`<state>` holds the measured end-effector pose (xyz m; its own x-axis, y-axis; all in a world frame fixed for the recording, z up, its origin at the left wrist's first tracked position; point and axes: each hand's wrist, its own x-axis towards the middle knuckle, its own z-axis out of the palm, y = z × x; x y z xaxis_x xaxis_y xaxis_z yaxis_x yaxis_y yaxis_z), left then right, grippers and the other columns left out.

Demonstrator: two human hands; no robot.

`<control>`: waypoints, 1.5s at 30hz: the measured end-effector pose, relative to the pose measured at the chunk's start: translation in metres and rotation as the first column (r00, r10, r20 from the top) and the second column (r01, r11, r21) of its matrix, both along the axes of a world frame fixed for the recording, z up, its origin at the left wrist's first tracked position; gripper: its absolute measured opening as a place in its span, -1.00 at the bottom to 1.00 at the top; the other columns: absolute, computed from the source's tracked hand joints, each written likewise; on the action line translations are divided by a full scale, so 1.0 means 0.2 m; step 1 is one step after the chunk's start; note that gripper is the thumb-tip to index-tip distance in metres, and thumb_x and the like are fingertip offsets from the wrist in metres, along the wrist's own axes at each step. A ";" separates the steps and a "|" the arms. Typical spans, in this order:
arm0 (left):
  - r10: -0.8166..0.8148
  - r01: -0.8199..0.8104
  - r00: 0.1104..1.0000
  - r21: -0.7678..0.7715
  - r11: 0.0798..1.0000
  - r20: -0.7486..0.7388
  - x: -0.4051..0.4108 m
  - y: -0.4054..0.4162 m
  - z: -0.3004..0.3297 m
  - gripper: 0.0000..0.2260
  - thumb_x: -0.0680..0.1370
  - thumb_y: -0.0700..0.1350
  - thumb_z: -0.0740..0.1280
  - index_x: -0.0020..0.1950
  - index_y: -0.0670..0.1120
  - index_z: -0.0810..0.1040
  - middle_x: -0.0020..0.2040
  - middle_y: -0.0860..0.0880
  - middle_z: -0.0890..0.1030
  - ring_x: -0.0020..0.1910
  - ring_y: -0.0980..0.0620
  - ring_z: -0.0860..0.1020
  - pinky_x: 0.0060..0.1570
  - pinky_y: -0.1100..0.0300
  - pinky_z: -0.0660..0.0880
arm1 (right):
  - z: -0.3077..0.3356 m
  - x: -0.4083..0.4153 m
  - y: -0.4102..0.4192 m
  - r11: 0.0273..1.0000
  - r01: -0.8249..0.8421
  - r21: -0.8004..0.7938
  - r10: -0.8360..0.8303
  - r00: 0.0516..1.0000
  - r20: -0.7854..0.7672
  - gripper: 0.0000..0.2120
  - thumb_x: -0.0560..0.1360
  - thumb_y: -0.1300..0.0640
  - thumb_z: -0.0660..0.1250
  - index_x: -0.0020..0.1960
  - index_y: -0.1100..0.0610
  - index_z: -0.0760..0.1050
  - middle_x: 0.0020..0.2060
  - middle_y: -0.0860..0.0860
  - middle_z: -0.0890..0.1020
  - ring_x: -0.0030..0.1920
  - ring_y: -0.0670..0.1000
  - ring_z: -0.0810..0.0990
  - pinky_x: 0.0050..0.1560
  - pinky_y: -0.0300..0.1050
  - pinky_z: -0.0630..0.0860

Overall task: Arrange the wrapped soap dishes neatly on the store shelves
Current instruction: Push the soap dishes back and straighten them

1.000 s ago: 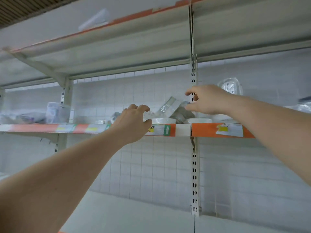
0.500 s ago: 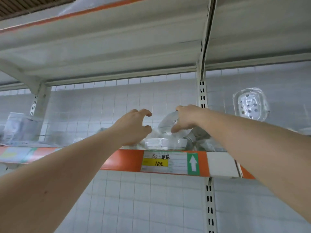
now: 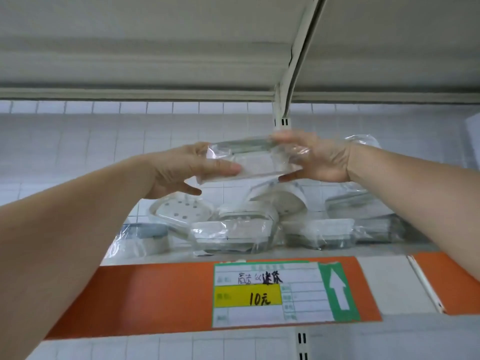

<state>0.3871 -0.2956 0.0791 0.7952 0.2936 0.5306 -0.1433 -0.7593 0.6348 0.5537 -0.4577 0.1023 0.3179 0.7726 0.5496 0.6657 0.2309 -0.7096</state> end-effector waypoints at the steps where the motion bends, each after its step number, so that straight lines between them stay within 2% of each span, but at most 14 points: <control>1: 0.030 -0.028 0.998 -0.030 0.999 0.059 0.00 0.00 0.00 0.07 -0.06 0.17 0.62 0.40 -0.02 0.32 0.15 0.10 0.46 0.20 0.07 0.44 0.17 0.03 0.46 | 0.02 0.01 0.00 0.995 0.064 0.082 -0.060 0.997 -0.048 -0.50 0.38 -0.20 0.30 0.26 -0.01 0.42 0.20 0.00 0.51 0.20 0.00 0.46 0.25 0.07 0.40; 3: 0.145 -0.136 0.978 -0.068 0.988 0.148 0.01 0.01 0.00 0.01 0.06 0.18 0.53 0.44 -0.02 0.23 0.24 0.06 0.39 0.22 0.01 0.40 0.20 0.02 0.42 | 0.02 0.05 0.00 0.941 0.301 0.158 -0.289 0.953 -0.096 -0.47 0.55 -0.24 0.05 0.42 0.00 0.28 0.38 0.07 0.38 0.37 0.05 0.33 0.32 0.14 0.29; 5: 0.265 -0.256 0.944 -0.069 0.964 0.195 0.02 0.03 0.00 -0.07 0.16 0.19 0.53 0.43 0.00 0.21 0.28 0.01 0.39 0.22 -0.04 0.40 0.21 0.04 0.39 | -0.03 0.10 0.01 0.836 0.549 0.000 -0.548 0.835 0.061 -0.43 0.58 -0.25 -0.02 0.48 0.02 0.20 0.46 0.06 0.26 0.45 0.09 0.22 0.36 0.19 0.22; 6: 0.309 -0.300 0.927 -0.075 0.951 0.214 0.02 0.04 0.00 -0.10 0.22 0.17 0.53 0.45 0.00 0.19 0.30 -0.01 0.38 0.23 -0.06 0.39 0.22 0.04 0.37 | -0.06 0.12 0.02 0.793 0.598 -0.115 -0.580 0.799 0.155 -0.42 0.57 -0.26 -0.01 0.47 0.04 0.22 0.46 0.05 0.27 0.47 0.10 0.19 0.37 0.21 0.20; 8: 0.359 -0.349 0.902 -0.085 0.933 0.240 0.02 0.06 0.00 -0.12 0.28 0.16 0.52 0.47 -0.01 0.16 0.33 -0.03 0.35 0.21 -0.06 0.37 0.18 0.09 0.34 | -0.08 0.12 0.05 0.763 0.615 -0.200 -0.575 0.787 0.226 -0.46 0.54 -0.27 0.07 0.31 0.08 0.42 0.32 0.05 0.44 0.43 0.11 0.27 0.32 0.22 0.24; 10: 0.385 -0.378 0.884 -0.079 0.922 0.265 0.02 0.06 0.00 -0.11 0.28 0.17 0.52 0.47 -0.02 0.15 0.35 -0.05 0.35 0.23 -0.06 0.36 0.09 0.12 0.31 | -0.07 0.08 0.08 0.748 0.656 -0.097 -0.624 0.746 0.232 -0.53 0.47 -0.27 0.23 0.08 0.11 0.53 0.15 0.03 0.55 0.30 0.11 0.41 0.20 0.15 0.35; 14: 0.378 -0.385 0.884 -0.031 0.922 0.276 0.04 0.07 0.00 -0.10 0.27 0.18 0.52 0.47 -0.02 0.15 0.37 -0.07 0.34 0.31 -0.09 0.34 0.10 0.13 0.30 | -0.12 0.07 0.14 0.713 0.663 -0.227 -0.620 0.748 0.236 -0.37 0.42 -0.17 0.37 0.34 0.17 0.35 0.37 0.14 0.34 0.24 0.18 0.39 0.11 0.14 0.45; 18: 0.375 -0.399 0.888 0.040 0.916 0.266 0.04 0.06 -0.01 -0.11 0.27 0.17 0.52 0.47 -0.01 0.16 0.35 -0.07 0.32 0.27 -0.07 0.36 0.07 0.15 0.31 | -0.15 0.09 0.15 0.697 0.639 -0.324 -0.618 0.765 0.179 -0.39 0.38 -0.17 0.38 0.32 0.10 0.37 0.24 0.16 0.44 0.01 0.14 0.44 -0.06 0.00 0.47; 22: 0.419 -0.482 0.856 0.174 0.859 0.304 0.07 0.02 -0.03 -0.11 0.28 0.18 0.51 0.46 -0.01 0.15 0.31 -0.09 0.28 0.21 -0.07 0.39 0.06 0.17 0.34 | -0.13 0.08 0.12 0.708 0.690 -0.150 -0.645 0.719 0.258 -0.39 0.37 -0.10 0.43 0.32 0.08 0.32 0.16 0.06 0.42 0.03 0.07 0.42 -0.19 -0.15 0.39; 27: 0.389 -0.502 0.808 0.172 0.847 0.444 0.06 -0.06 -0.03 -0.15 0.33 0.24 0.44 0.47 0.00 0.12 0.31 -0.10 0.27 0.27 -0.09 0.36 0.16 0.11 0.34 | -0.04 -0.04 -0.02 0.648 0.724 0.237 -0.751 0.555 0.357 -0.27 0.32 -0.15 0.46 0.40 0.00 0.28 0.23 0.04 0.47 0.07 0.03 0.43 -0.02 -0.15 0.36; 31: 0.311 -0.466 0.789 0.185 0.865 0.530 0.01 -0.18 -0.04 -0.16 0.34 0.25 0.42 0.47 -0.01 0.12 0.33 -0.12 0.28 0.33 -0.11 0.32 0.25 0.08 0.29 | -0.08 -0.16 -0.23 0.532 0.743 0.407 -0.840 0.402 0.364 -0.25 0.30 -0.15 0.47 0.40 0.00 0.27 0.29 0.07 0.43 0.23 0.10 0.42 0.11 -0.10 0.36; 36: 0.011 -0.257 0.741 0.269 0.928 0.672 0.03 -0.56 -0.13 -0.21 0.37 0.19 0.43 0.46 -0.02 0.12 0.32 -0.10 0.21 0.33 -0.05 0.26 0.15 0.29 0.17 | -0.25 -0.36 -0.68 0.248 0.750 0.613 -0.964 0.129 0.232 -0.29 0.31 -0.12 0.45 0.38 0.01 0.30 0.31 0.11 0.38 0.32 0.10 0.34 0.24 -0.14 0.28; 42: -0.285 0.055 0.712 0.354 0.934 0.641 0.18 -1.12 -0.41 -0.21 0.36 0.14 0.42 0.46 -0.08 0.15 0.28 -0.17 0.23 0.31 -0.10 0.26 0.28 0.26 0.20 | -0.59 -0.50 -1.28 0.020 0.840 0.542 -0.989 -0.063 0.135 -0.34 0.35 -0.06 0.45 0.37 0.06 0.30 0.29 0.07 0.39 0.30 0.07 0.35 0.22 -0.16 0.28; 45: -0.391 0.161 0.718 0.409 0.898 0.575 0.26 -1.38 -0.55 -0.23 0.29 0.13 0.36 0.44 -0.08 0.21 0.27 -0.19 0.25 0.28 -0.13 0.28 0.28 0.20 0.24 | -0.76 -0.46 -1.55 -0.067 0.896 0.440 -0.987 -0.123 0.100 -0.26 0.25 -0.12 0.49 0.35 0.02 0.31 0.27 0.08 0.38 0.26 0.07 0.38 0.20 -0.15 0.30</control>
